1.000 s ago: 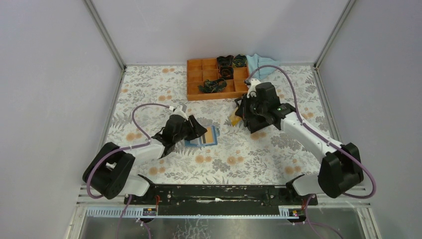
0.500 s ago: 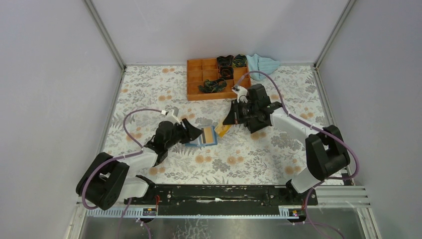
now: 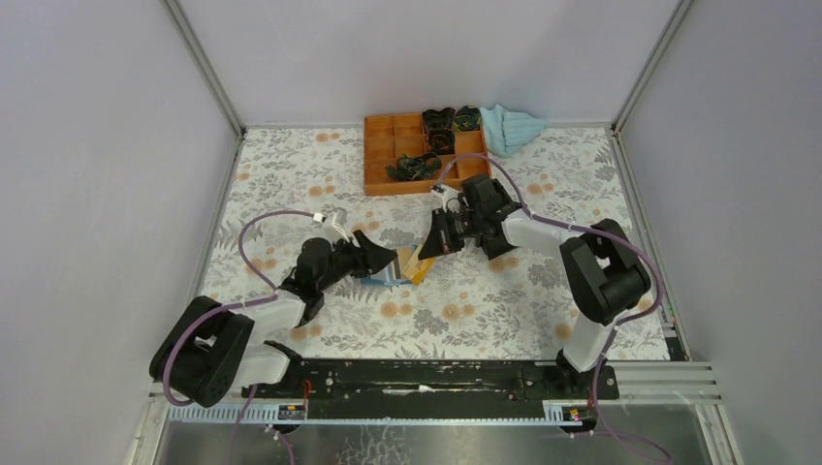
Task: Put the credit cards into the card holder
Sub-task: Pick up the credit card from the storage box.
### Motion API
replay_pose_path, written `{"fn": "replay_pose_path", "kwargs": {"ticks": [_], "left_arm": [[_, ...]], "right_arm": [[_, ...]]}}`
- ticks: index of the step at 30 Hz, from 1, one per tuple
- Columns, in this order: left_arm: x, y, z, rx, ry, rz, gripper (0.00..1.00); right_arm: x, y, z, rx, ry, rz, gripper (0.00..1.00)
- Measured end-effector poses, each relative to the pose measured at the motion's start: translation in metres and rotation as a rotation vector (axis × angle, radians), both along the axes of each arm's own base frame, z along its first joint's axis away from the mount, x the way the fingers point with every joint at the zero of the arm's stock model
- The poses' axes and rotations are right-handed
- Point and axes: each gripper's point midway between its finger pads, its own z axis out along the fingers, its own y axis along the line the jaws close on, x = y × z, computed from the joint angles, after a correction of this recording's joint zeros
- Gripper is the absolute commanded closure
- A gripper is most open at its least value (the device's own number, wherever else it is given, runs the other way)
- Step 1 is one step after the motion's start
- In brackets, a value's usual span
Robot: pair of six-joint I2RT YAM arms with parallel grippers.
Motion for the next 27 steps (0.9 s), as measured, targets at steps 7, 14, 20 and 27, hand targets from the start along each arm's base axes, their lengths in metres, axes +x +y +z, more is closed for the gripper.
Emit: {"fn": "replay_pose_path", "kwargs": {"ticks": [7,14,20,27], "left_arm": [[-0.001,0.003,-0.003,-0.016,-0.005,-0.013,0.37],[-0.004,0.004,-0.010,-0.051,0.010,-0.036,0.38],[-0.005,0.003,-0.006,-0.083,-0.006,-0.058,0.38],[-0.006,0.000,-0.005,-0.105,-0.009,-0.081,0.40]], "right_arm": [[-0.002,0.013,-0.004,0.046,0.044,0.039,1.00],[0.002,0.029,0.006,0.116,0.054,0.088,1.00],[0.005,0.036,0.001,0.139,0.086,0.109,1.00],[0.007,0.043,-0.003,0.176,0.122,0.129,1.00]]}}
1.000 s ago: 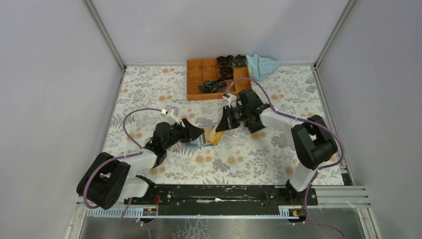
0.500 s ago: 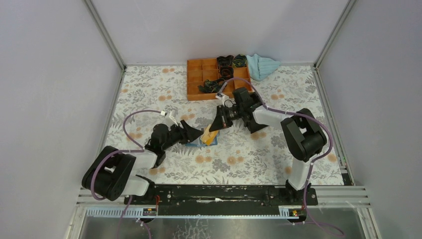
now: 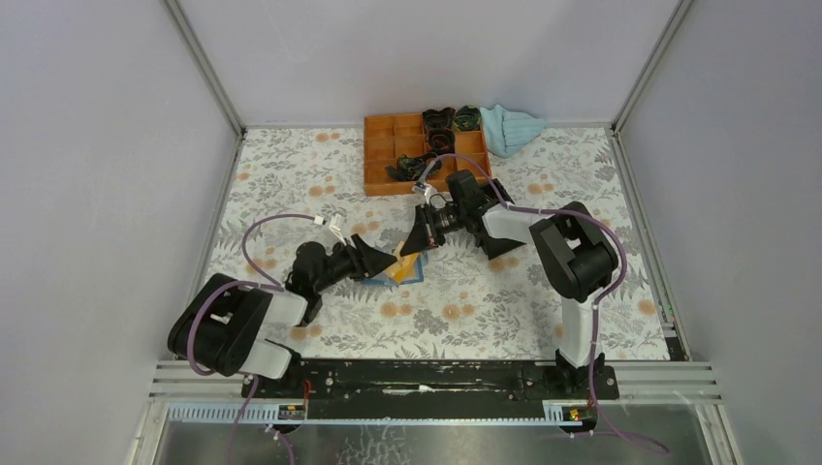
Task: Put the credit cards into the card holder
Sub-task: Pick up the credit card from the storage box.
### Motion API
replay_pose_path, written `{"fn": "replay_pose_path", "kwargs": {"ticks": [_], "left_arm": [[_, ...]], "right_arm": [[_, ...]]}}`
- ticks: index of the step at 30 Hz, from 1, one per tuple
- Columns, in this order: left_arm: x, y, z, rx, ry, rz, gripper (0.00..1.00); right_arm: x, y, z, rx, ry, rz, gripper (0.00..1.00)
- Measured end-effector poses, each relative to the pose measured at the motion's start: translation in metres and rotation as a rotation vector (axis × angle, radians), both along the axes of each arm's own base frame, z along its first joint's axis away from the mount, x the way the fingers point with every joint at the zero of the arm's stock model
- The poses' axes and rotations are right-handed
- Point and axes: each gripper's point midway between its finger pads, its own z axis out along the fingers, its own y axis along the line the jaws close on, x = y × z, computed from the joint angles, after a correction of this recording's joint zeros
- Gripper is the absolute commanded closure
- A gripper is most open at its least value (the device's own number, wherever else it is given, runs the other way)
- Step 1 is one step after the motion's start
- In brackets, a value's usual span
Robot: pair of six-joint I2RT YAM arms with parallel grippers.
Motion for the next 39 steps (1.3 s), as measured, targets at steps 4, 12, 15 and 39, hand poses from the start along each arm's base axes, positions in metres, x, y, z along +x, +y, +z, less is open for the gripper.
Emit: {"fn": "replay_pose_path", "kwargs": {"ticks": [4,12,15,39], "left_arm": [[-0.001,-0.001,-0.003,-0.003,0.010,-0.011,0.41],[-0.003,-0.002,0.000,-0.014,0.002,-0.026,0.50],[-0.003,-0.003,0.003,-0.021,-0.008,-0.032,0.55],[0.003,-0.001,0.007,-0.059,-0.021,-0.025,1.00]], "right_arm": [[-0.001,0.003,0.001,0.022,0.016,0.014,1.00],[-0.003,0.009,0.002,0.064,0.040,0.046,1.00],[-0.004,0.009,-0.001,0.071,0.059,0.057,1.00],[0.005,0.017,-0.001,0.105,0.129,0.080,0.73]]}}
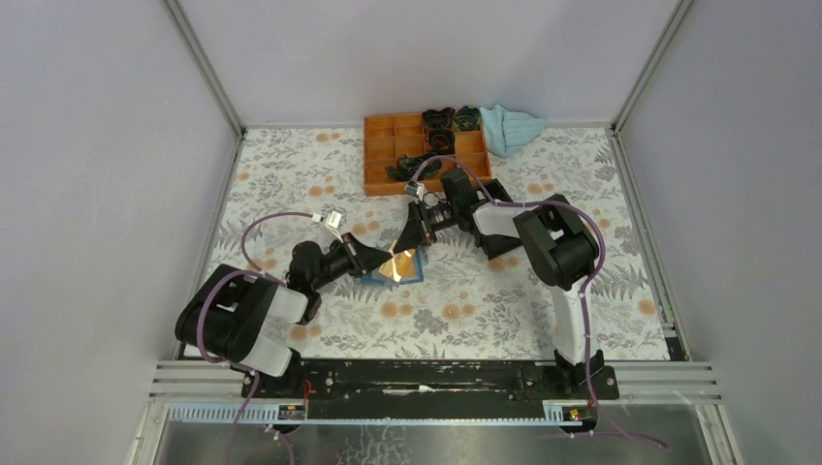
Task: Put the credit cards into the card holder
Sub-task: Pick up the credit card from the storage box.
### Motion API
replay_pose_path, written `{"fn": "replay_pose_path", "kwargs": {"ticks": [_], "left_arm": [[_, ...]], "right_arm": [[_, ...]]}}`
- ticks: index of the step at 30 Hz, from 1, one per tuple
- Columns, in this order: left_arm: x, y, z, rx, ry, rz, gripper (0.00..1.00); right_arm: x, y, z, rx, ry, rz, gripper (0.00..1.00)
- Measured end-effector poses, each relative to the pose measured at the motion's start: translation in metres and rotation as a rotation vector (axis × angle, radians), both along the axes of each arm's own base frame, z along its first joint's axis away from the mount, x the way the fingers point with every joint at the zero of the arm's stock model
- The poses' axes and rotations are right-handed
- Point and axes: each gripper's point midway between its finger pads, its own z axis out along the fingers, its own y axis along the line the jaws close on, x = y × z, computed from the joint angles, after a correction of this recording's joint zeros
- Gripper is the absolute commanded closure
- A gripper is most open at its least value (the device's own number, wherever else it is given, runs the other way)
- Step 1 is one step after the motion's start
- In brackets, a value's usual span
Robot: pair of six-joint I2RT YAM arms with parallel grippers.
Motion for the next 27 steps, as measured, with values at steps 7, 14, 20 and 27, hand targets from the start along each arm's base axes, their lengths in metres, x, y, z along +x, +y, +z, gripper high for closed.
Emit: {"fn": "replay_pose_path", "kwargs": {"ticks": [7,14,20,27], "left_arm": [[0.001,-0.002,0.006,-0.028,-0.016,-0.008,1.00],[0.001,0.001,0.009,-0.043,-0.014,0.003,1.00],[0.000,0.004,0.004,-0.044,0.009,0.018,1.00],[-0.001,0.007,0.001,-0.047,0.026,0.034,1.00]], "right_arm": [[0.006,0.004,0.007,0.026,-0.017,-0.010,0.71],[0.013,0.004,0.008,0.037,-0.036,-0.039,0.70],[0.015,0.001,0.002,0.018,-0.053,-0.085,0.69],[0.024,-0.006,-0.002,-0.003,-0.081,-0.178,0.68]]}}
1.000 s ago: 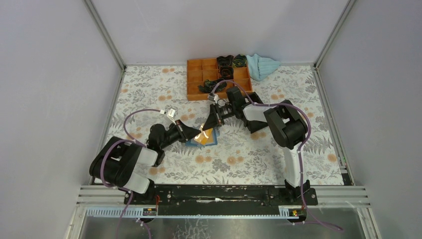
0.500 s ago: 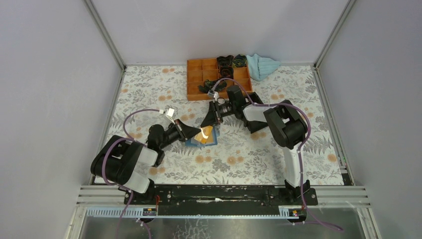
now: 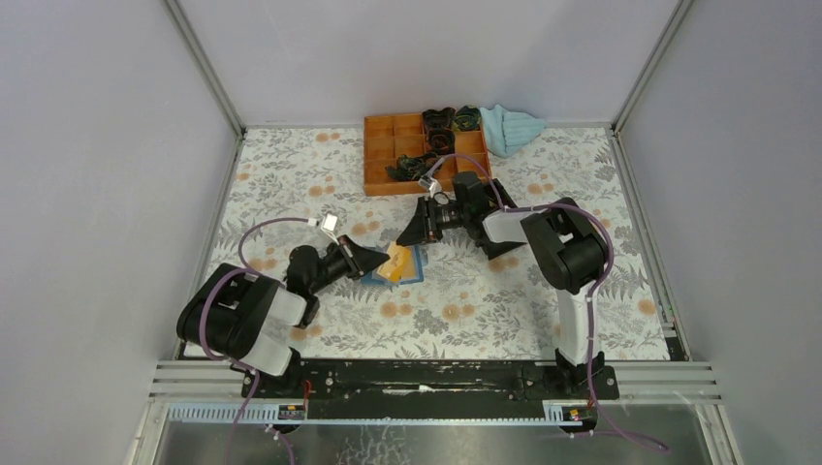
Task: Put the credit cards into the card holder
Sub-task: Pick up the credit card from the storage box.
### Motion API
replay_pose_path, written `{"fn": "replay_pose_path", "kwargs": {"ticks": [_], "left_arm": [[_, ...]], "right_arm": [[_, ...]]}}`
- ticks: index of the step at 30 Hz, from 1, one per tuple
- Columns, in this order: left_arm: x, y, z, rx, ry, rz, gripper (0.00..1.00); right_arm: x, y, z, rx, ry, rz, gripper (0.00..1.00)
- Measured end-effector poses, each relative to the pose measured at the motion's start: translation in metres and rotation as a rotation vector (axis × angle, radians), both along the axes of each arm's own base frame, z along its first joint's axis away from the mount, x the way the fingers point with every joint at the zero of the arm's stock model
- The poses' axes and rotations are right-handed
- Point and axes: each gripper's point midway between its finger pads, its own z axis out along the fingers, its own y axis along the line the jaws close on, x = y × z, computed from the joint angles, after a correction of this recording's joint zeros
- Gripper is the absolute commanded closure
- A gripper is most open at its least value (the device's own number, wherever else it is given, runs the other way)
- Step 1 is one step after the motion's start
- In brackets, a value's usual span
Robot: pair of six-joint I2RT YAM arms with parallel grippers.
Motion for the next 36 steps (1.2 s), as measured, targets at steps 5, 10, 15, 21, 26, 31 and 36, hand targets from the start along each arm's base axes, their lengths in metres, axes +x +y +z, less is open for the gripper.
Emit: {"fn": "replay_pose_path", "kwargs": {"ticks": [5,10,15,21,26,31,36], "left_arm": [[0.000,0.002,0.000,-0.010,0.009,0.014,1.00],[0.002,0.005,0.005,-0.029,0.005,0.041,1.00],[0.005,0.010,0.011,-0.041,-0.007,0.085,1.00],[0.010,0.017,0.018,-0.054,-0.026,0.145,1.00],[0.015,0.022,0.021,-0.070,-0.018,0.194,1.00],[0.016,0.027,0.018,-0.092,0.014,0.232,1.00],[0.017,0.028,0.021,-0.116,0.018,0.251,1.00]], "right_arm": [[0.010,-0.009,-0.007,-0.020,-0.013,-0.081,0.67],[0.012,-0.016,-0.010,-0.043,-0.022,-0.137,0.65],[0.009,-0.021,-0.003,-0.040,-0.045,-0.173,0.64],[0.006,-0.025,0.004,-0.028,-0.059,-0.218,0.64],[0.003,-0.022,0.006,-0.018,-0.063,-0.237,0.63],[-0.007,-0.011,0.006,-0.015,-0.065,-0.226,0.63],[-0.016,-0.001,0.010,0.007,-0.064,-0.212,0.63]]}}
